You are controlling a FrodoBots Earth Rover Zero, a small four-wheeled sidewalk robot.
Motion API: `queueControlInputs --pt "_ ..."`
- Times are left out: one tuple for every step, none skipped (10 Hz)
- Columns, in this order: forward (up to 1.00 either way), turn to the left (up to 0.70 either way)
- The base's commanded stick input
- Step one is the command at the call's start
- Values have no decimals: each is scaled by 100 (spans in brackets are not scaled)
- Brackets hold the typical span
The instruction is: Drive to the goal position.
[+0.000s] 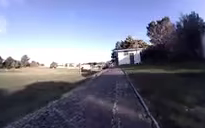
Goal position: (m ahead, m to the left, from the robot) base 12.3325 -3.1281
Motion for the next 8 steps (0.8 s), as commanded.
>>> queueControlInputs --pt "50 0" --pt "50 0" --pt "50 0" --pt "50 0" --pt "50 0" --pt "50 0" --pt "50 0" --pt "50 0"
